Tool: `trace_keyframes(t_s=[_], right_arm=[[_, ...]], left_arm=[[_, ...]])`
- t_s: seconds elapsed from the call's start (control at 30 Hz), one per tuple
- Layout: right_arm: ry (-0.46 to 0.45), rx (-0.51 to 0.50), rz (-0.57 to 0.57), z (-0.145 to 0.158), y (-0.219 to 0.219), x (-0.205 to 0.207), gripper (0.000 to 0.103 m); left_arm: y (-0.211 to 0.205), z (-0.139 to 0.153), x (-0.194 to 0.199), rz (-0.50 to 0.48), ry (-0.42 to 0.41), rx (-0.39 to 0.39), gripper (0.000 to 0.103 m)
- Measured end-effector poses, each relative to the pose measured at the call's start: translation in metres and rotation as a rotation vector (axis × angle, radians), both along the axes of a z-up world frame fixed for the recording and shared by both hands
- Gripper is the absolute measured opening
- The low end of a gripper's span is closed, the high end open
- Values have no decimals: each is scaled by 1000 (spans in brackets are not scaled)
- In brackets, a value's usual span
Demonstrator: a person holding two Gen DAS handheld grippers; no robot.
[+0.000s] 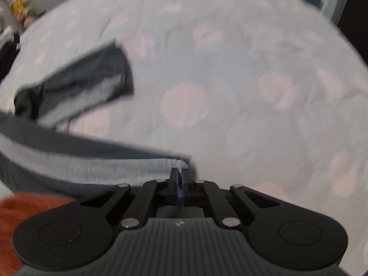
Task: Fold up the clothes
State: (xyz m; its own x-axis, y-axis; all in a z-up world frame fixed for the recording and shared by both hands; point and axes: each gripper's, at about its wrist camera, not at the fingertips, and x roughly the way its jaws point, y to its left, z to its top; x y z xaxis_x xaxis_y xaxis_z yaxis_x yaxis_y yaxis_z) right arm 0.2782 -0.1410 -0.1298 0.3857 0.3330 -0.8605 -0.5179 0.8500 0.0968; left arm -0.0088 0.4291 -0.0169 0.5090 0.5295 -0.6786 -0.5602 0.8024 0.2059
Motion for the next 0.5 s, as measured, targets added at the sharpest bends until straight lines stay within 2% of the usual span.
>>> trace_keyframes(t_s=[0.17,0.3,0.5], right_arm=[[-180,33,-118,52,-2,36,2],[-324,57,-213,94,-3,66,2],[-471,11,-283,128,33,128,2]], left_arm=[[1,3,9,-17,2,-21,23],[3,3,30,-50,7,-42,23],[19,-4,81,-92,21,-66,23]])
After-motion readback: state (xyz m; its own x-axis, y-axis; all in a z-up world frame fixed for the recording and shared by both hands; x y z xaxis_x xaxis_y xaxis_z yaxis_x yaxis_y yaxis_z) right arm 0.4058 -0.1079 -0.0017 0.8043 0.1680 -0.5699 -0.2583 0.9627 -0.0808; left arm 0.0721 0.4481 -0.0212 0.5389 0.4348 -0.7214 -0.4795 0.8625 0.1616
